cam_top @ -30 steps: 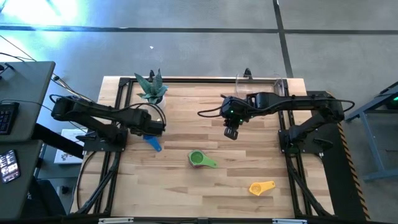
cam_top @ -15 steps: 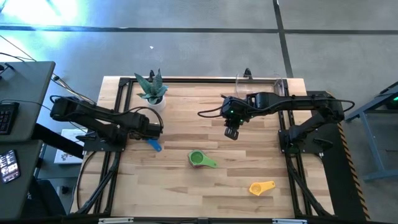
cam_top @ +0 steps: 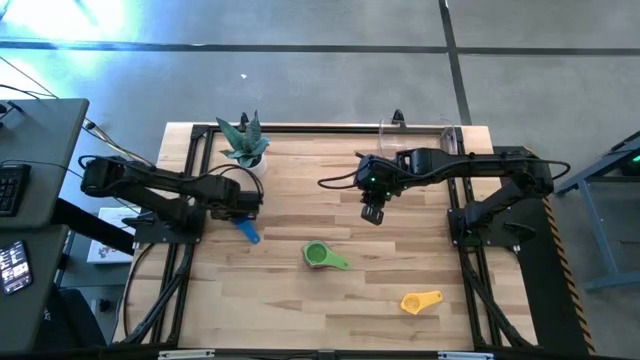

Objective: Nest measuring cups in basket
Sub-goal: Stack the blue measuring cup on top of the green measuring cup

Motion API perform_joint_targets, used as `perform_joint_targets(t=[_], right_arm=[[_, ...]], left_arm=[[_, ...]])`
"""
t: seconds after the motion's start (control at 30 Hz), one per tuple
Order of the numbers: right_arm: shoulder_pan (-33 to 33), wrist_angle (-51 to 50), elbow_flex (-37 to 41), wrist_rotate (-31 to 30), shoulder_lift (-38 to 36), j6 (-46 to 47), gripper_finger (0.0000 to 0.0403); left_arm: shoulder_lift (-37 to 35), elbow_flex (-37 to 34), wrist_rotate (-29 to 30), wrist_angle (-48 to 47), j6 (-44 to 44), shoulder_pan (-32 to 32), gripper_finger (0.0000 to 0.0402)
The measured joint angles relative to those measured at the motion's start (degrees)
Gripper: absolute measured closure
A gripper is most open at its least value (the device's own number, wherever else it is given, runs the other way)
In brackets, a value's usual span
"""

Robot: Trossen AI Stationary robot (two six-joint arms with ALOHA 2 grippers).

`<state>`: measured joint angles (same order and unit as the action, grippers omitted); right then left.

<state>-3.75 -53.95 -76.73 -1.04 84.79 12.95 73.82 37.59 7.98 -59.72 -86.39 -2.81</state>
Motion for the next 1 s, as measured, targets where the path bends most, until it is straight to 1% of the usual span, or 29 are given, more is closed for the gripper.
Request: perform_joint_targets(t=[0.2,0.3,0.37,0.5,0.53,0.6,0.67,0.83,1.0], right_arm=[[0.02,-0.02,-0.02,0.00,0.00,0.00,0.0324],[0.02,-0.02,0.00,-0.02,0.00,-0.08,0.0324],[0.02,-0.02,-0.02,-0.02,0.00,-0.38,0.0324],[0.02,-0.02,-0.02,-0.02,0.00,-0.60,0.0324],[0.02,-0.02,-0.02,-0.02,0.00,-0.61,0.0324],[0.02,-0.02,-0.02,-0.02,0.00,-0.61,0.0324],[0.02,-0.03,-0.02,-0.03,0.00,-0.61,0.0324],[0.02,-0.04,-0.02,-0.03,0.00,-0.58,0.0324],[0.02,-0.03,-0.02,-0.04,0.01,-0.35,0.0324]], left_arm=[[0.00,-2.53,-0.70,3.53,0.05,-0.63,0.0316],[0.00,-3.16,-0.67,5.48,1.05,-0.63,0.0325],[0.00,-3.15,-0.33,6.88,2.26,-0.61,0.0340],[0.00,-3.15,0.03,7.82,2.63,-0.61,0.0387],[0.00,-3.12,0.05,8.33,2.65,-0.61,0.0392],[0.00,-3.08,-0.32,9.78,2.64,-0.52,0.0392],[0.00,-3.10,-1.92,11.68,2.64,-0.50,0.0388],[0.00,-3.08,-4.76,19.21,1.69,0.71,0.0396],[0.00,0.07,-5.23,22.11,0.01,2.99,0.0395]])
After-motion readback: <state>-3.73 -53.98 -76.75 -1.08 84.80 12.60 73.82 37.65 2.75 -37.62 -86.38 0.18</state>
